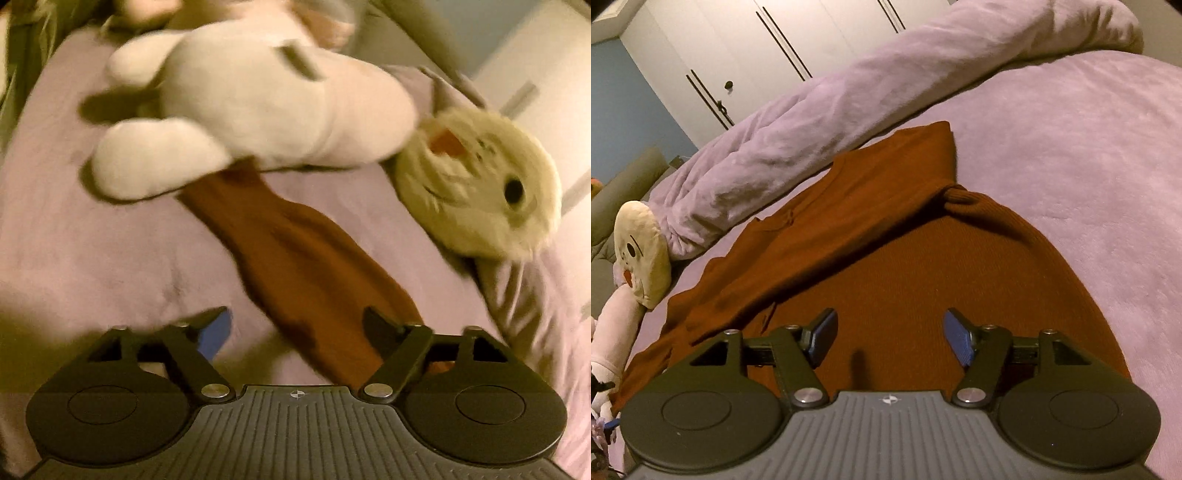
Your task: Fold small clothes
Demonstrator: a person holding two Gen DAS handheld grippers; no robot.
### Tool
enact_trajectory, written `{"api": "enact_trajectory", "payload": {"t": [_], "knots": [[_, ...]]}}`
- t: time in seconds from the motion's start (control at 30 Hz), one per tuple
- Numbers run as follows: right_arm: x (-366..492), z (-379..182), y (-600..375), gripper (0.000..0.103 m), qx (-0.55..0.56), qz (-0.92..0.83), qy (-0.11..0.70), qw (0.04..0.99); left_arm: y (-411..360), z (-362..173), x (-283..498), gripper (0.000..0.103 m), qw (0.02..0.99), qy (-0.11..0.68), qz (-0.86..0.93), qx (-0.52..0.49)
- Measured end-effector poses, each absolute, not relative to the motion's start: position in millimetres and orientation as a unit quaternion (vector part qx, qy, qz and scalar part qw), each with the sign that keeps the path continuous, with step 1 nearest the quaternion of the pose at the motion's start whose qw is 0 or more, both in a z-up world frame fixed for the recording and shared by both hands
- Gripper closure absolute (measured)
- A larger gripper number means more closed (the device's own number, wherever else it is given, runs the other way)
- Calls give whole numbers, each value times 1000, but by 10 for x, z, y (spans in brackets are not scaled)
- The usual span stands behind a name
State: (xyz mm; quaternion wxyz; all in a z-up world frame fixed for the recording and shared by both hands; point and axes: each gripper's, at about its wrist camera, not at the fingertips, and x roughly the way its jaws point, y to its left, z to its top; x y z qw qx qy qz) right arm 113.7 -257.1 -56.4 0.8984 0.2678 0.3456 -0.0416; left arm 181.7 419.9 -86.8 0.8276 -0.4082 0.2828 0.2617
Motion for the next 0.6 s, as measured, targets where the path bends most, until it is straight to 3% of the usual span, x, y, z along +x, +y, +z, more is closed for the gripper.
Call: {"api": "enact_trajectory", "payload": {"t": [0.17, 0.3, 0.33, 0.4, 0.43, 0.47, 0.6], "knots": [[1147, -547, -2460, 36, 243, -55, 353, 902, 4512, -1051, 1804, 36, 803, 226, 251, -491], [1192, -528, -2378, 28, 233, -60, 358, 902, 4693, -1150, 1829, 41, 786, 207, 244, -529], [1200, -530, -2367, 27, 232, -60, 359, 902, 4724, -1168, 1835, 46, 780, 201, 244, -540], [1213, -531, -2349, 26, 230, -63, 360, 902, 4790, -1181, 1853, 65, 770, 199, 251, -552], [1213, -532, -2347, 26, 229, -64, 361, 902, 4815, -1190, 1868, 85, 767, 205, 255, -552], [1210, -530, -2344, 26, 229, -65, 360, 902, 4844, -1201, 1890, 95, 762, 215, 259, -553], [1198, -526, -2340, 26, 230, -63, 360, 902, 4805, -1066, 1874, 95, 779, 221, 259, -527]]}}
